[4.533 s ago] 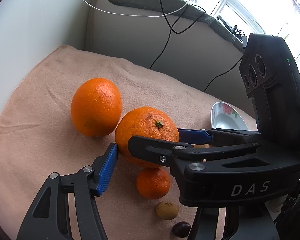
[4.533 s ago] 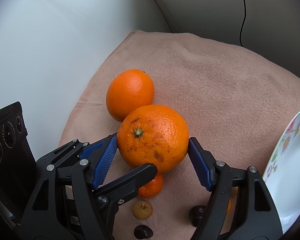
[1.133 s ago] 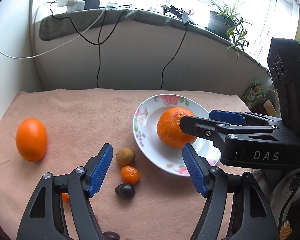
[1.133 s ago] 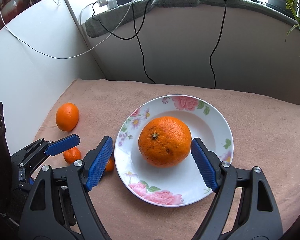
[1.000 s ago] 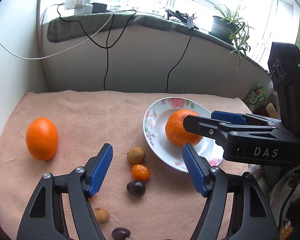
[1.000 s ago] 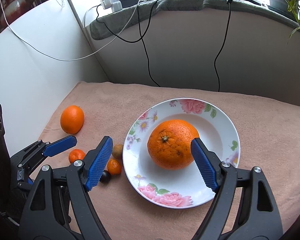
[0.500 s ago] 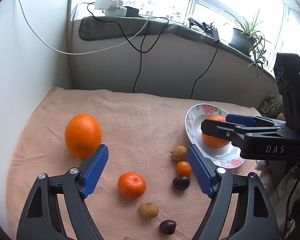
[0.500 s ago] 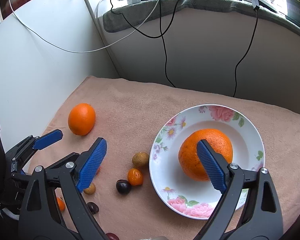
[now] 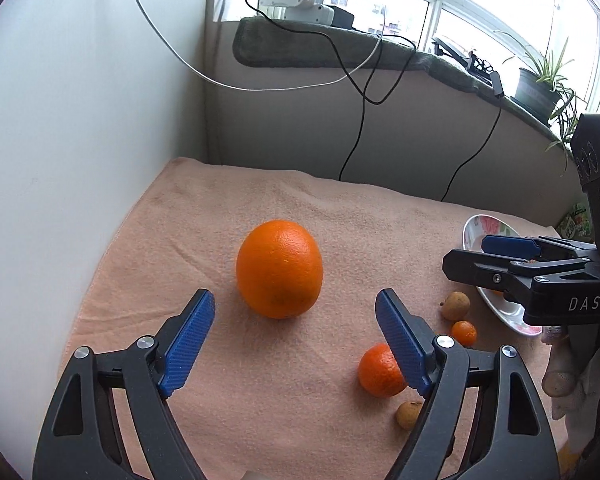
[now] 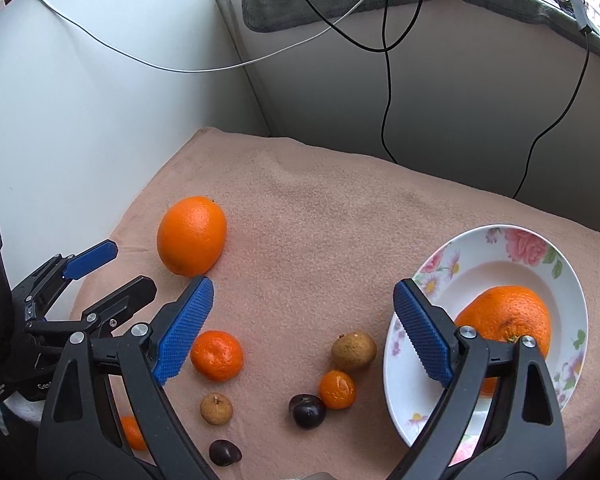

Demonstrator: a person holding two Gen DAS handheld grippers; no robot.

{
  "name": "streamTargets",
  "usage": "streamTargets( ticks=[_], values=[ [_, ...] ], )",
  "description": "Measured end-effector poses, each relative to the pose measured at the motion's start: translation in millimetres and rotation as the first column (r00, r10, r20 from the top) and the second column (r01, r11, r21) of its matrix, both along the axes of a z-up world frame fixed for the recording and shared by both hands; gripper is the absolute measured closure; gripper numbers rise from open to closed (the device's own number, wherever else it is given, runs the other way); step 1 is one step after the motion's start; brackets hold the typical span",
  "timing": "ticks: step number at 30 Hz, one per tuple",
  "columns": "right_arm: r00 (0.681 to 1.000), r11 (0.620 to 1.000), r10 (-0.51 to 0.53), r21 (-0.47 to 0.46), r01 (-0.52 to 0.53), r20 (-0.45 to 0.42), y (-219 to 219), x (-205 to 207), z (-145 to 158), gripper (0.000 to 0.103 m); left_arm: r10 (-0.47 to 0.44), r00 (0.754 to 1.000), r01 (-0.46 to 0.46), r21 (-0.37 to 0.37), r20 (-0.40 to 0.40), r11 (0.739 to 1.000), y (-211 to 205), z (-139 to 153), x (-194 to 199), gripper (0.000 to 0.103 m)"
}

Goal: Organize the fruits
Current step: 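Move the open right gripper toward the smooth large orange, then close the right gripper around the smooth large orange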

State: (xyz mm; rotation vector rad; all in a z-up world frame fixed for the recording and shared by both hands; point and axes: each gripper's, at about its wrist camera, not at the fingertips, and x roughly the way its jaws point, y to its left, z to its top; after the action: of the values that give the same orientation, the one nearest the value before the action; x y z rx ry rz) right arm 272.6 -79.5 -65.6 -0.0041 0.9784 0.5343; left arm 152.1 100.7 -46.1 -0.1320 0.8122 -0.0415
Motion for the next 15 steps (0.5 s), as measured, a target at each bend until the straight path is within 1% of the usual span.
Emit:
streamTargets(
  ticks=[7,10,15],
  values=[
    [0.998,0.999,0.005,0.050,-0.002,-0.069,18,18,-6,0.009,-0.007,1.000,0.006,-0.021,-0.018,1.000,10,-8,12,0.020],
    [0.996,0.998,0.011,0.060,-0.006,-0.085,26,24,-9,0.009,-0.011,1.000,0.010,-0.029,-0.026,1.000,14,-13,17,0.020],
    [0.993,0.997,0.032,0.068,-0.024,-0.114,42,33,-15,0.009,-0.013,0.999,0.010,-0.065,-0.038,0.998,23,-18,25,0.020]
  ],
)
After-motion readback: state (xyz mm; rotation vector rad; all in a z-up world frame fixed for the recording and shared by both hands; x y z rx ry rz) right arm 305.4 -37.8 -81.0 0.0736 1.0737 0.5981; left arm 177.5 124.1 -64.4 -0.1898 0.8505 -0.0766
